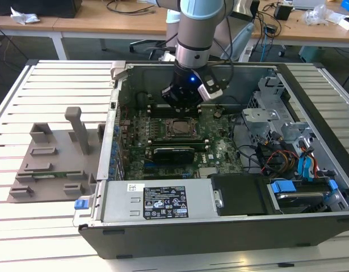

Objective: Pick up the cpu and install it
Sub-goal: 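Install the first cpu locking lever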

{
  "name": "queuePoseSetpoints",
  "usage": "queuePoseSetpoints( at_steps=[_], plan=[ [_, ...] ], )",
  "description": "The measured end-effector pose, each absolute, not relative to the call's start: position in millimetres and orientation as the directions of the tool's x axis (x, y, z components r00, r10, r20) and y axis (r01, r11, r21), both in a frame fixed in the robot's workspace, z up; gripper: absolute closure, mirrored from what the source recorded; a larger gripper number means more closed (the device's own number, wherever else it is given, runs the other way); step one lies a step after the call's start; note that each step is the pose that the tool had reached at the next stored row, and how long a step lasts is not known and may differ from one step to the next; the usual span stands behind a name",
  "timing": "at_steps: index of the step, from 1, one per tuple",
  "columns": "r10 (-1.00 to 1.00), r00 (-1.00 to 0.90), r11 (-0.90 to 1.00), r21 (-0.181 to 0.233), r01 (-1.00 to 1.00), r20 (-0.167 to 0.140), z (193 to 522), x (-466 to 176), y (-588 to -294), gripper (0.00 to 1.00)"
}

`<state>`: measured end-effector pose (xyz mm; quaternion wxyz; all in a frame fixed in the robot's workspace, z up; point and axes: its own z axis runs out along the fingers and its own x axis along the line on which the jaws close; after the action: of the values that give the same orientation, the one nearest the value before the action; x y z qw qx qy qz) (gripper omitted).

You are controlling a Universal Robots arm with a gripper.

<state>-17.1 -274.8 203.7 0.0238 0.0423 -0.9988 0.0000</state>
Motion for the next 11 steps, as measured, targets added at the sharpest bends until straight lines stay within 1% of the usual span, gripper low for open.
queuePoseSetpoints(
  at_steps=[11],
  plan=[
    [-0.085, -0.995, 0.996, 0.002, -0.085, 0.048, 202.2, -14.6, -276.2, 0.89]
  ],
)
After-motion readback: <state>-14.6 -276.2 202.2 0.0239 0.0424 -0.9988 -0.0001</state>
